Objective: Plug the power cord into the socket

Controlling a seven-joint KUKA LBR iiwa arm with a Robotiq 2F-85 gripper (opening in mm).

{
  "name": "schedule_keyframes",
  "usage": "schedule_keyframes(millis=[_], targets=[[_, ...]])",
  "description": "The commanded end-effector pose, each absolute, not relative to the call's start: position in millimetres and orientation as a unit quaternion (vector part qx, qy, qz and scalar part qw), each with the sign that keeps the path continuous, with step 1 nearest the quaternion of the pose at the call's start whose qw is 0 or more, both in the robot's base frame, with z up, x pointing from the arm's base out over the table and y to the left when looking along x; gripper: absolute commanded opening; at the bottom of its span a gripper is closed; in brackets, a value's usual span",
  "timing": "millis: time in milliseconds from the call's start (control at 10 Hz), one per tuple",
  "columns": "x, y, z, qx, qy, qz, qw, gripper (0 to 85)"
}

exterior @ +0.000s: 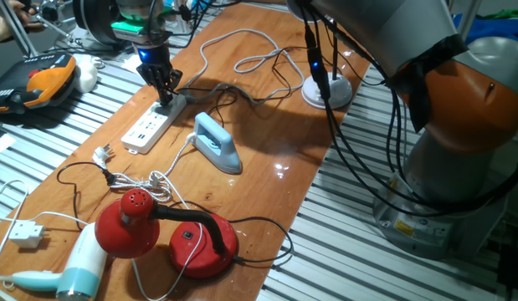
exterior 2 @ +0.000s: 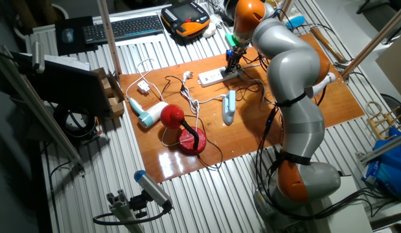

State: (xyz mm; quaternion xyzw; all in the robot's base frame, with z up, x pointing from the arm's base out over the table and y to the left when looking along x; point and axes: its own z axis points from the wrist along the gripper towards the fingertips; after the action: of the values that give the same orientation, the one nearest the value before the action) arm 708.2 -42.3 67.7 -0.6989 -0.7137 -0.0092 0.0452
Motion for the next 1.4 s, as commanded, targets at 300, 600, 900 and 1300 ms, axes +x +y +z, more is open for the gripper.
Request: schedule_keyframes(millis=[300, 600, 900, 1300], targets=[[707.9, -42.4, 66.5, -0.699, -0.714, -0.01, 0.039, 0.0], [707.8, -42.5, 65.6, -0.698, -0.715, -0.01, 0.04, 0.0], [708.1, -42.6, 64.4, -0.698, -0.715, -0.013, 0.039, 0.0], [708.4, -42.6, 62.6, -0.698, -0.715, -0.015, 0.039, 0.0]])
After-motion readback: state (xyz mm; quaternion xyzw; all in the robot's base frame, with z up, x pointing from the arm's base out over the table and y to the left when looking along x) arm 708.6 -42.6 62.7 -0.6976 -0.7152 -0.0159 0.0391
